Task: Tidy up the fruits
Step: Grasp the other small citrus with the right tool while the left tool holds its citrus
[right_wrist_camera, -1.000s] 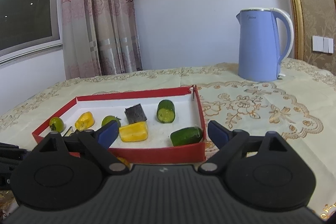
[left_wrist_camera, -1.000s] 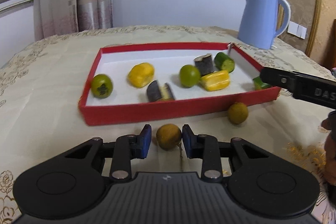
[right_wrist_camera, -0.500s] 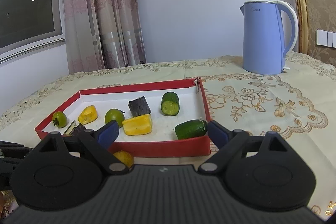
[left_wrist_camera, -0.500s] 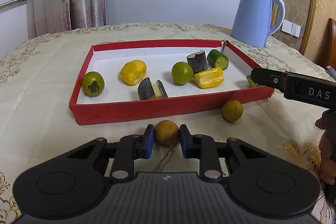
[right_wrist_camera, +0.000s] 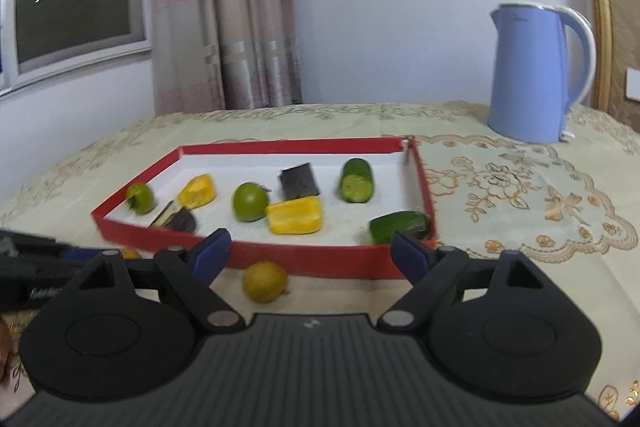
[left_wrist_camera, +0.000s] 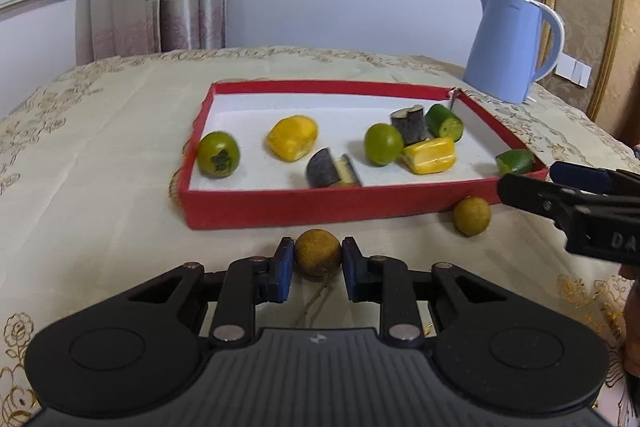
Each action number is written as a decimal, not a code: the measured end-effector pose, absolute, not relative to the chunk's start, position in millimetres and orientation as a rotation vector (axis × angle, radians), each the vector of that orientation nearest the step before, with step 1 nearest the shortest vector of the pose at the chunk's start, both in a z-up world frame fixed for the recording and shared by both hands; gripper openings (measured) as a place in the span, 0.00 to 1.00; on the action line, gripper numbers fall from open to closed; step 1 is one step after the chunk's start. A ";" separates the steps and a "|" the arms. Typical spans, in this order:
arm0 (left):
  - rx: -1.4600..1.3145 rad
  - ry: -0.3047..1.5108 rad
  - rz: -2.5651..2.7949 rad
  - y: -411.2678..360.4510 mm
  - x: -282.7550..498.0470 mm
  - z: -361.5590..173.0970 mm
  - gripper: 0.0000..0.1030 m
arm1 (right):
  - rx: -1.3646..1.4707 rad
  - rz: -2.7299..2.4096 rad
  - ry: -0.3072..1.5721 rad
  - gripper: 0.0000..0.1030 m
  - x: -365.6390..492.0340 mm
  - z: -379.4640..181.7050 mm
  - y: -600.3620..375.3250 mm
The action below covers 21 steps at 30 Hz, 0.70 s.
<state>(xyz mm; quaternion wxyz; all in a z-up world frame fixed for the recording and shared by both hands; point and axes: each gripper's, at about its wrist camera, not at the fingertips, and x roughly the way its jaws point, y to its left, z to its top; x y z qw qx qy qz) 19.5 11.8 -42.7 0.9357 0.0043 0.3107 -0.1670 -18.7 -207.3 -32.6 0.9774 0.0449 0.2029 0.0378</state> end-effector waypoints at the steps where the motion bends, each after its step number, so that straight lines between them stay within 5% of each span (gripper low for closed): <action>1: 0.000 0.634 -0.341 14.2 19.4 -42.9 0.24 | 0.079 0.082 0.411 0.83 -19.8 -32.3 -204.5; 21: -0.020 0.632 -0.334 21.6 17.9 -44.2 0.24 | 0.064 0.102 0.598 0.59 15.6 -43.6 -172.0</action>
